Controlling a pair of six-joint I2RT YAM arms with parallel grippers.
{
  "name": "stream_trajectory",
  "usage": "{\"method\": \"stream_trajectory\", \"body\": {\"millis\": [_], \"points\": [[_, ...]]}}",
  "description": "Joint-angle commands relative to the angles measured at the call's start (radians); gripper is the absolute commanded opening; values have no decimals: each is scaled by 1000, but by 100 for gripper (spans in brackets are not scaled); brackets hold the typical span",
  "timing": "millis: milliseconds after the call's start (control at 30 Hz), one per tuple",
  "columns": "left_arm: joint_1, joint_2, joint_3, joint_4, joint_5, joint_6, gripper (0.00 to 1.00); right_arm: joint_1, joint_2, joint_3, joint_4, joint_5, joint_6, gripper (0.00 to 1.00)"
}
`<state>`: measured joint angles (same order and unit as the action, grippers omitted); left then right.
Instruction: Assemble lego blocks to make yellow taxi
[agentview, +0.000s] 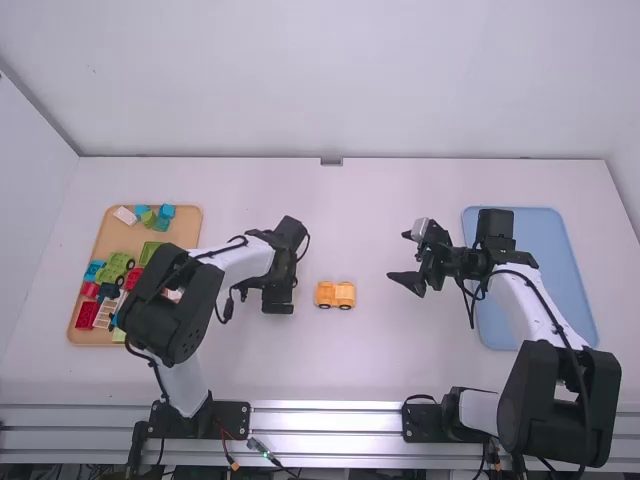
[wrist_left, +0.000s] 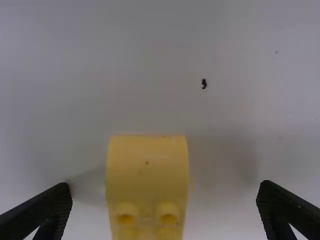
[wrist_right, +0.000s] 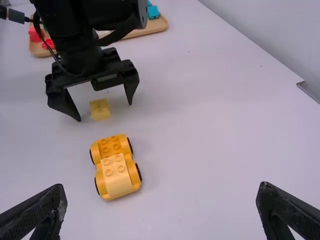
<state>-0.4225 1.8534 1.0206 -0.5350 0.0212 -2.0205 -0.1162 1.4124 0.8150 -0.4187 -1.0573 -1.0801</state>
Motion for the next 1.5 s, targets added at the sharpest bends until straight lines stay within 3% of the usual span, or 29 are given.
{"method": "stream_trajectory", "body": {"millis": [0,133,333,533,600,667,867,1000,1100,1200,1367,1467], "points": [[-1,10,-12,-19,-12,-2,99,-1,-19,-9,-1,-20,-1,99],[12,-21,18,-101,-15,12,99,-1,-19,-9,0,-19,-2,99],[17,-72,152,-209,-104,272,99,-1,-19,-9,0,-19,-2,99],[13,-73,277,-171,-160,1291,99,-1,-19,-9,-1,-19,-2,99],[13,-73,281,-159,-171,1466,99,-1,-19,-9,-1,-19,-2,99],[13,-73,282,-158,-172,1818,99,-1,-19,-9,0,-19,-2,99],[13,-73,269,-161,-211,2474,99,-1,-19,-9,-1,-19,-2,99],[16,-73,248,-180,-226,2727,99,-1,-19,-9,0,-19,-2,99],[20,-74,235,-218,-82,3060,99,-1,-19,-9,5,-20,-1,99],[43,-79,235,-233,81,3181,99,-1,-19,-9,12,-20,1,99],[200,-98,235,-418,509,3646,99,-1,-19,-9,14,-19,9,99],[296,-98,218,-450,743,3789,99,-1,-19,-9,15,-19,9,99]]}}
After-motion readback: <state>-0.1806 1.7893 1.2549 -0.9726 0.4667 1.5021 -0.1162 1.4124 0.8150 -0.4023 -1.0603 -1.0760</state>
